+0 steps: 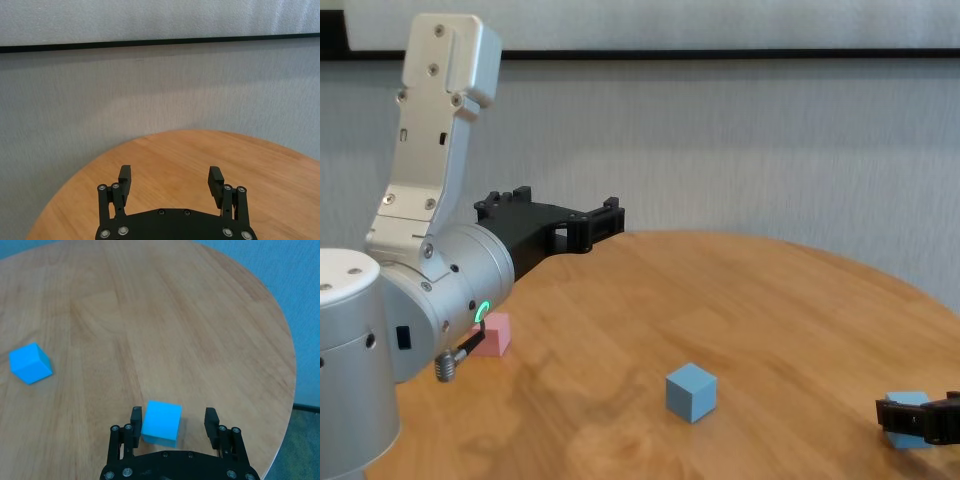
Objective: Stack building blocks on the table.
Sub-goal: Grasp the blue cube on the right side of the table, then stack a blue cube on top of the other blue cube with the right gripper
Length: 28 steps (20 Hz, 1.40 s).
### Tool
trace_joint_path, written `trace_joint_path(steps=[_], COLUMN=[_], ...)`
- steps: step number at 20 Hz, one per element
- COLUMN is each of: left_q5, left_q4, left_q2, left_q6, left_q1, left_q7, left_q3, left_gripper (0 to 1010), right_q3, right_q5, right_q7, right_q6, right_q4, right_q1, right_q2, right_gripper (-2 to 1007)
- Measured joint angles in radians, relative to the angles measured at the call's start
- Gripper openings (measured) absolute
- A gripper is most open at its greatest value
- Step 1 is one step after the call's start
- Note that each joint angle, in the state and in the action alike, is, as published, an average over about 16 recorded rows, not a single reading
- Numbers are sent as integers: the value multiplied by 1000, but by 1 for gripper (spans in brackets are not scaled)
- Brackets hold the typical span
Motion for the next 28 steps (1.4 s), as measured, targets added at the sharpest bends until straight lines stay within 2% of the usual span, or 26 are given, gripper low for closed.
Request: trace_joint_path(steps=[9,14,18,28], left_q5=[0,0,0,0], left_q4=[0,0,0,0], left_q2=[0,0,0,0], left_q6=[0,0,0,0], left_q1=[0,0,0,0], left_q7=[0,0,0,0], left_q3=[0,0,0,0], left_gripper=[1000,1000,1000,1000], right_q3=[-1,-1,-1,-1], right_q5=[1,1,1,-4], right_q7=[0,0,0,8], right_q6=[0,0,0,-3], right_q4=[-1,-2,-2,-4], right_q1=[-1,-1,-1,-3], right_q2=[1,1,2,4], right_gripper=[518,410,367,362])
